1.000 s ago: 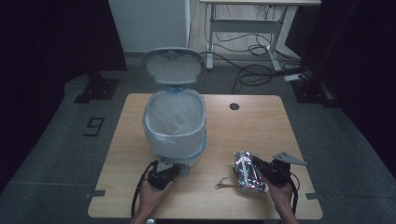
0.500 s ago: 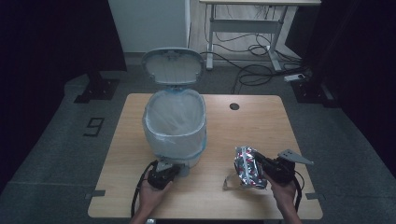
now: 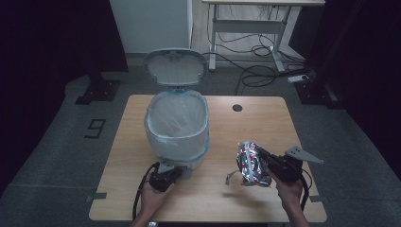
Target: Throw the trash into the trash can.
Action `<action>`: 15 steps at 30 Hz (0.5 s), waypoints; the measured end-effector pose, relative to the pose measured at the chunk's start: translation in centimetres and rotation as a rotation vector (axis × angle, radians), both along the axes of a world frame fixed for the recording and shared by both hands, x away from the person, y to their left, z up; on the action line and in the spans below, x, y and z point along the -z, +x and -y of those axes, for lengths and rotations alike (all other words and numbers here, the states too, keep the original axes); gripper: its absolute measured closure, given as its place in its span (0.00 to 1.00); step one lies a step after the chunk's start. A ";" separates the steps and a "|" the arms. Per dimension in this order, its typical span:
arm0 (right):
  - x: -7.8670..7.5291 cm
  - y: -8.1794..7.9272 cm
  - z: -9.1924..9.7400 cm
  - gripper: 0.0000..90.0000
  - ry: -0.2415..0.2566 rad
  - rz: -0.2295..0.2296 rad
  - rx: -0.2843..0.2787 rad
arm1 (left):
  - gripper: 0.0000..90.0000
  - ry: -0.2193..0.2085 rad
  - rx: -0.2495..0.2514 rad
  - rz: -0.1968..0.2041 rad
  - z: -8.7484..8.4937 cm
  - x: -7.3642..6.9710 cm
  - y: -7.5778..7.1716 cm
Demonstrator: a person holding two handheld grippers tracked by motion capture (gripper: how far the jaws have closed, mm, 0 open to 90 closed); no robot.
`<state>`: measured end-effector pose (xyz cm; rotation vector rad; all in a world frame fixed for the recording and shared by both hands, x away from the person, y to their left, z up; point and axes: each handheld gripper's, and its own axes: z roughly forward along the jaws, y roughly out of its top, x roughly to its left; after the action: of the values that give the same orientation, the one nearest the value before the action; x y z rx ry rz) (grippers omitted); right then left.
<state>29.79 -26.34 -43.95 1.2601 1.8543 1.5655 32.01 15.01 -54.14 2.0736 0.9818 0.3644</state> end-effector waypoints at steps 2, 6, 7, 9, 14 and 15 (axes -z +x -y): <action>-0.6 0.0 -0.1 1.00 0.001 0.009 -0.003 | 1.00 0.000 0.000 0.000 0.0 0.0 0.0; -1.6 0.1 -0.5 1.00 0.000 0.025 -0.012 | 1.00 -0.001 0.000 0.000 0.0 0.0 0.0; -1.6 0.1 -0.5 1.00 0.000 0.025 -0.012 | 1.00 -0.001 0.000 0.000 0.0 0.0 0.0; -2.3 0.2 -0.7 1.00 0.009 0.029 -0.024 | 1.00 0.000 0.000 0.001 0.0 0.0 0.0; -3.4 0.6 -1.1 1.00 0.038 0.034 -0.045 | 1.00 -0.003 -0.004 -0.002 0.0 0.0 0.0; -3.4 0.6 -1.1 1.00 0.038 0.034 -0.045 | 1.00 -0.003 -0.004 -0.002 0.0 0.0 0.0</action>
<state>30.37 -25.25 -40.54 1.2078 1.8522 1.6430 31.98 15.02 -54.14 2.0705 0.9873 0.3627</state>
